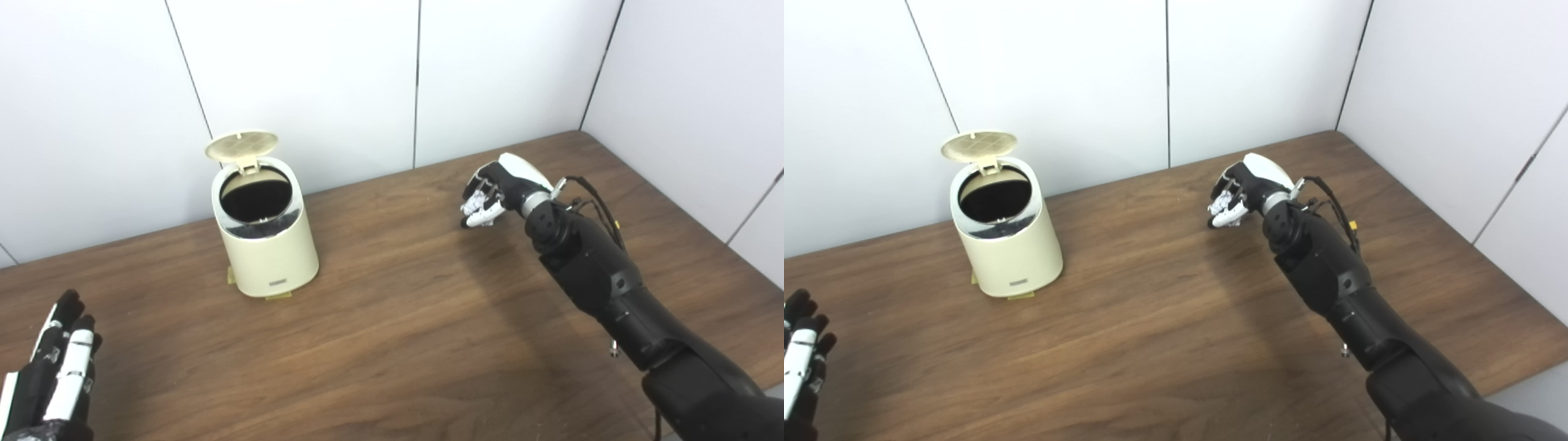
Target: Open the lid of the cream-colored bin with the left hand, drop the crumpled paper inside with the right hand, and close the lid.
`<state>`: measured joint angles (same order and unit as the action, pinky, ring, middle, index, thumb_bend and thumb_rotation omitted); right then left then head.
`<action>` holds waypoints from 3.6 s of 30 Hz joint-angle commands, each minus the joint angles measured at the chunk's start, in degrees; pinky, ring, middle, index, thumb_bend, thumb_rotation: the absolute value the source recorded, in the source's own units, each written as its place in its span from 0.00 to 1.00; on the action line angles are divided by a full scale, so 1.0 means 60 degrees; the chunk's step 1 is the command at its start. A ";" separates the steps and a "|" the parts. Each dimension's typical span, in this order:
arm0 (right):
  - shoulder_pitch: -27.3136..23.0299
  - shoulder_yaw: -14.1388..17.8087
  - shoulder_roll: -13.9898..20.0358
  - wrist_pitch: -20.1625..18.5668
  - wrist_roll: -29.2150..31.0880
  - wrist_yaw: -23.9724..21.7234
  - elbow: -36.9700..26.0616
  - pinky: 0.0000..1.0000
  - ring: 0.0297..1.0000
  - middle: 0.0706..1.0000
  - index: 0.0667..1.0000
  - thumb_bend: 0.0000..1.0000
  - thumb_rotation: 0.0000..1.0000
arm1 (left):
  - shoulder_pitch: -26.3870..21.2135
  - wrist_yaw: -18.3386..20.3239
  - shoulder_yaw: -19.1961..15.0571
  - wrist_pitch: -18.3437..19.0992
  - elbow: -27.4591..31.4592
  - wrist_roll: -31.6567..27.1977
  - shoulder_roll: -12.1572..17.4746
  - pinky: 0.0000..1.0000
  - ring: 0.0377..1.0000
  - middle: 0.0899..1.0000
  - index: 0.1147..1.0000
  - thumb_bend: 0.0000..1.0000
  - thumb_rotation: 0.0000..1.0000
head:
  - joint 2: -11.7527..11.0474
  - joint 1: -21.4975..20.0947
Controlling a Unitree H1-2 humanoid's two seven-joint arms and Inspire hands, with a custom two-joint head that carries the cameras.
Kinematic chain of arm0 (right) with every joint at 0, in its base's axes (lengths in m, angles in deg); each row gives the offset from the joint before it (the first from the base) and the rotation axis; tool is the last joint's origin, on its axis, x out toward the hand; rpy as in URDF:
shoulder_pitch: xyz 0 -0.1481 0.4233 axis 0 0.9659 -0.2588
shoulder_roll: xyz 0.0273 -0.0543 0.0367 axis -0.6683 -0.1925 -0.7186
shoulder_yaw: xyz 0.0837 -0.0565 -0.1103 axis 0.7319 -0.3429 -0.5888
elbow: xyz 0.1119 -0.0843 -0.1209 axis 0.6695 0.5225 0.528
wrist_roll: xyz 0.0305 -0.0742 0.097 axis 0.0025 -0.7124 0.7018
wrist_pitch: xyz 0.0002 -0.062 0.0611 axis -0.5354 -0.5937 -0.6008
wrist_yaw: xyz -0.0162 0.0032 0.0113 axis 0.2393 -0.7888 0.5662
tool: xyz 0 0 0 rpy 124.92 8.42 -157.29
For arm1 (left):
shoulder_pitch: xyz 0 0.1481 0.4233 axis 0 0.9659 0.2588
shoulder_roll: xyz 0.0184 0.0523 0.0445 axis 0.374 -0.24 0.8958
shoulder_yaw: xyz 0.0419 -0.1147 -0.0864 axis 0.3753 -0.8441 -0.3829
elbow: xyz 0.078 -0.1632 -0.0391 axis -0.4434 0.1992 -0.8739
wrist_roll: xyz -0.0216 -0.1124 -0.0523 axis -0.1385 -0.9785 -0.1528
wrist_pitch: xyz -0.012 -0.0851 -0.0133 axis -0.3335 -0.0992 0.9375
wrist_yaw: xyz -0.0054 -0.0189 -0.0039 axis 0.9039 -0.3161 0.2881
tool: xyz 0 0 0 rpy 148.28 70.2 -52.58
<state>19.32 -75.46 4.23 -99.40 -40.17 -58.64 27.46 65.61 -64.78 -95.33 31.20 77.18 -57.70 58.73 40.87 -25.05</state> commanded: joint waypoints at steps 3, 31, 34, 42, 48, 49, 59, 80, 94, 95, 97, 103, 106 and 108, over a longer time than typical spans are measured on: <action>-0.0381 0.0200 0.0185 0.0240 -0.0158 0.0555 -0.0237 0.42 0.39 0.48 0.49 0.50 0.00 | -0.0318 -0.0006 0.0050 -0.0244 0.0336 0.0069 0.0138 1.00 1.00 1.00 1.00 0.20 0.53 | -0.0007 0.0031; -0.0548 -0.0473 -0.1487 0.1544 -0.0655 0.0133 -0.4676 0.34 0.36 0.44 0.54 0.49 0.00 | 0.0281 0.0027 0.0809 -0.2071 -0.1159 0.0881 -0.0285 1.00 1.00 0.95 0.95 0.43 0.56 | -0.0416 0.3638; -0.0750 -0.0545 -0.1902 0.1492 -0.0795 0.0070 -0.4590 0.32 0.36 0.44 0.54 0.49 0.00 | 0.0356 -0.0002 0.0855 -0.2143 -0.1185 0.0961 -0.0384 1.00 1.00 0.96 0.95 0.40 0.56 | -0.0465 0.3673; -0.1397 -0.0732 -0.2701 0.2049 -0.0946 0.0472 -0.3747 0.28 0.37 0.45 0.54 0.48 0.00 | 0.0439 -0.0179 0.0960 -0.2448 -0.1439 0.1157 -0.0608 1.00 0.98 0.93 0.92 0.44 0.58 | -0.0584 0.3684; -0.1927 -0.0894 -0.3000 0.2593 -0.1052 0.0818 -0.2770 0.30 0.37 0.45 0.54 0.49 0.00 | 0.0471 -0.0208 0.1028 -0.2602 -0.1561 0.1380 -0.0657 1.00 0.98 0.93 0.91 0.43 0.60 | -0.0660 0.3715; -0.1994 -0.0930 -0.3041 0.2642 -0.1080 0.0856 -0.2624 0.30 0.37 0.45 0.53 0.49 0.00 | 0.0470 -0.0219 0.1029 -0.2625 -0.1575 0.1392 -0.0668 1.00 0.98 0.93 0.91 0.43 0.60 | -0.0665 0.3722; -0.2444 -0.1120 -0.3556 0.2855 -0.1065 0.1092 -0.1820 0.30 0.36 0.43 0.54 0.48 0.00 | 0.0516 -0.0379 0.1116 -0.2555 -0.1483 0.1469 -0.0774 1.00 0.99 0.93 0.90 0.44 0.56 | -0.0650 0.3801; -0.2498 -0.1501 -0.4089 0.3083 -0.1243 0.1285 -0.1614 0.30 0.37 0.46 0.52 0.49 0.00 | 0.0479 -0.0551 0.1233 -0.2342 -0.1178 0.1579 -0.0968 1.00 0.99 0.93 0.91 0.43 0.55 | -0.0583 0.3999; -0.2422 -0.1640 -0.3830 0.2682 -0.1344 0.0434 -0.1777 0.65 0.69 0.68 0.46 0.52 0.14 | 0.0497 -0.0329 0.1169 -0.1956 -0.0773 0.1023 -0.1089 1.00 1.00 0.96 0.85 0.42 0.52 | -0.0559 0.4025; -0.2408 -0.1650 -0.3832 0.2686 -0.1314 0.0378 -0.1779 0.65 0.69 0.67 0.46 0.52 0.14 | 0.0497 -0.0285 0.1181 -0.1877 -0.0697 0.0949 -0.1074 1.00 1.00 0.96 0.83 0.41 0.51 | -0.0558 0.4034; -0.2401 -0.1694 -0.3816 0.2737 -0.1343 0.0354 -0.1761 0.63 0.67 0.66 0.46 0.52 0.15 | 0.0497 -0.0250 0.1224 -0.1763 -0.0580 0.0951 -0.1049 1.00 1.00 0.95 0.81 0.41 0.48 | -0.0560 0.4038; -0.2381 -0.1719 -0.3830 0.2639 -0.1419 0.0318 -0.1824 0.61 0.65 0.64 0.46 0.52 0.15 | 0.0516 -0.0184 0.1297 -0.1583 -0.0380 0.0905 -0.1051 1.00 1.00 0.90 0.77 0.41 0.43 | -0.0549 0.4030; -0.2394 -0.1713 -0.3803 0.2734 -0.1365 0.0327 -0.1782 0.64 0.66 0.64 0.46 0.52 0.15 | 0.0524 -0.0173 0.1315 -0.1562 -0.0393 0.0910 -0.1013 1.00 1.00 0.90 0.76 0.40 0.41 | -0.0546 0.4011; -0.2387 -0.1708 -0.3817 0.2709 -0.1346 0.0298 -0.1841 0.63 0.66 0.64 0.46 0.52 0.15 | 0.0523 -0.0140 0.1347 -0.1582 -0.0417 0.0931 -0.0951 1.00 1.00 0.90 0.76 0.40 0.40 | -0.0543 0.4009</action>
<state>7.77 -86.12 -18.76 -84.22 -48.32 -57.44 18.30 69.78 -66.45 -87.54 22.43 72.87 -52.05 52.60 37.53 -0.97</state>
